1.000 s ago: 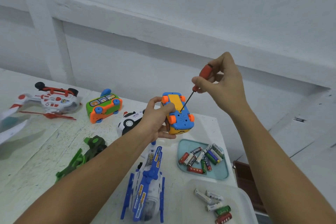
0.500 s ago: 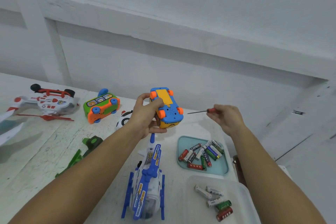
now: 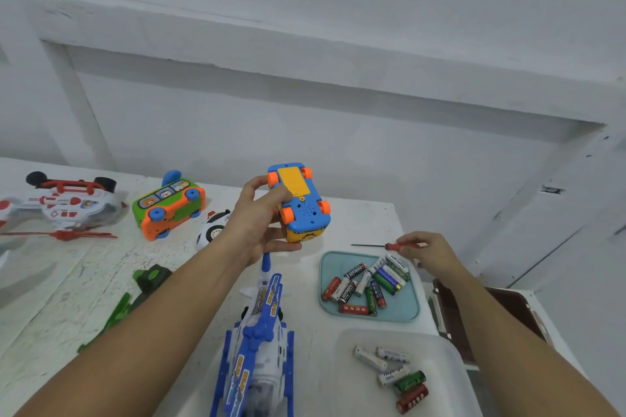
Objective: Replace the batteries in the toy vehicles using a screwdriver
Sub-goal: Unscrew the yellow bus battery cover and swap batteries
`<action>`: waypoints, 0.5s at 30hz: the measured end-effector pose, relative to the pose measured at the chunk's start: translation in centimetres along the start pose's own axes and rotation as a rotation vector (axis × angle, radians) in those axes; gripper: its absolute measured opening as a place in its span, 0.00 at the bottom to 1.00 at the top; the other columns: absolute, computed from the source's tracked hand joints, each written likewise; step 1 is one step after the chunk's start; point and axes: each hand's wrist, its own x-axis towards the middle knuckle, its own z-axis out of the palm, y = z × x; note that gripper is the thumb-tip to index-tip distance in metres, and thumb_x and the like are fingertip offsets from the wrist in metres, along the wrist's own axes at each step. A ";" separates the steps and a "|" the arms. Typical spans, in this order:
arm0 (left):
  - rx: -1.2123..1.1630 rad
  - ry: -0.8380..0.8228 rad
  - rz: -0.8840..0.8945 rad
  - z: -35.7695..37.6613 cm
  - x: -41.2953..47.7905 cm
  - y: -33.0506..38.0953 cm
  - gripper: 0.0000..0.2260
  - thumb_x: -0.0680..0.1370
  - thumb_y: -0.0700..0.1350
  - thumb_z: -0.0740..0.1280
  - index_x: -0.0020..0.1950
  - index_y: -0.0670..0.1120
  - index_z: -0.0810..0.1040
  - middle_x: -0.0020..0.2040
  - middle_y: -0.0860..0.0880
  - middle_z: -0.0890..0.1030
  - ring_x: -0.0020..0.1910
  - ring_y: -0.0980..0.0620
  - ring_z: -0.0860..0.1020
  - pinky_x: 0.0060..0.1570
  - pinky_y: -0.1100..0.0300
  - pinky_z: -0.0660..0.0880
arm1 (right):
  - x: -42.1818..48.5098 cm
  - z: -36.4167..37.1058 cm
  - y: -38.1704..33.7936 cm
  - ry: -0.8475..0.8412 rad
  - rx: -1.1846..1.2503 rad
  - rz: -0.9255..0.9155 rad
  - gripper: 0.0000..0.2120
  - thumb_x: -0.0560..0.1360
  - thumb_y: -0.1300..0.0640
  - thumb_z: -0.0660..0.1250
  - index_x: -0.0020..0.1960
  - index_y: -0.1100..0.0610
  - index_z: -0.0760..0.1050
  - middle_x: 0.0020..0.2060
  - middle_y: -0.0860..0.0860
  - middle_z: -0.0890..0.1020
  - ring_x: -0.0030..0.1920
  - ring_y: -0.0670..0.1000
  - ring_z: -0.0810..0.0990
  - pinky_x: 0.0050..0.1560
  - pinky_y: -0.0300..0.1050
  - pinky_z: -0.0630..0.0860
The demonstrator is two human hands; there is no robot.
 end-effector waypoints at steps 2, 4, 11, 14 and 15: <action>0.000 -0.006 0.006 0.3 0.0 0.0 0.16 0.77 0.41 0.67 0.62 0.56 0.70 0.50 0.40 0.83 0.36 0.41 0.85 0.32 0.44 0.81 | 0.1 -0.1 0.1 -0.011 -0.008 -0.008 0.07 0.74 0.67 0.71 0.47 0.56 0.82 0.42 0.49 0.84 0.40 0.49 0.77 0.34 0.40 0.72; 0.003 -0.014 0.012 0.5 0.1 0.2 0.16 0.77 0.41 0.67 0.62 0.56 0.70 0.50 0.40 0.82 0.36 0.41 0.85 0.32 0.45 0.81 | 0.1 -0.3 0.2 -0.022 -0.024 -0.027 0.07 0.74 0.65 0.71 0.47 0.55 0.82 0.43 0.49 0.83 0.41 0.49 0.77 0.35 0.40 0.73; 0.022 -0.013 0.029 0.9 0.3 0.6 0.17 0.77 0.42 0.67 0.63 0.57 0.70 0.50 0.39 0.82 0.37 0.40 0.85 0.32 0.45 0.81 | 0.7 -1.0 0.3 -0.044 -0.009 -0.032 0.06 0.75 0.62 0.71 0.50 0.54 0.81 0.47 0.50 0.83 0.47 0.50 0.80 0.40 0.47 0.77; 0.032 -0.019 0.034 1.1 0.4 0.6 0.18 0.77 0.42 0.68 0.63 0.58 0.71 0.50 0.39 0.83 0.38 0.40 0.85 0.34 0.43 0.81 | 1.0 -1.5 0.1 -0.041 -0.012 -0.017 0.06 0.76 0.60 0.70 0.52 0.55 0.81 0.47 0.51 0.83 0.46 0.49 0.79 0.40 0.44 0.76; 0.035 -0.023 0.034 1.2 0.4 0.6 0.18 0.77 0.42 0.68 0.63 0.58 0.71 0.50 0.39 0.83 0.38 0.40 0.85 0.34 0.43 0.81 | 1.1 -1.6 -0.1 -0.035 -0.016 -0.013 0.06 0.77 0.59 0.69 0.53 0.55 0.80 0.48 0.52 0.83 0.45 0.49 0.79 0.40 0.44 0.75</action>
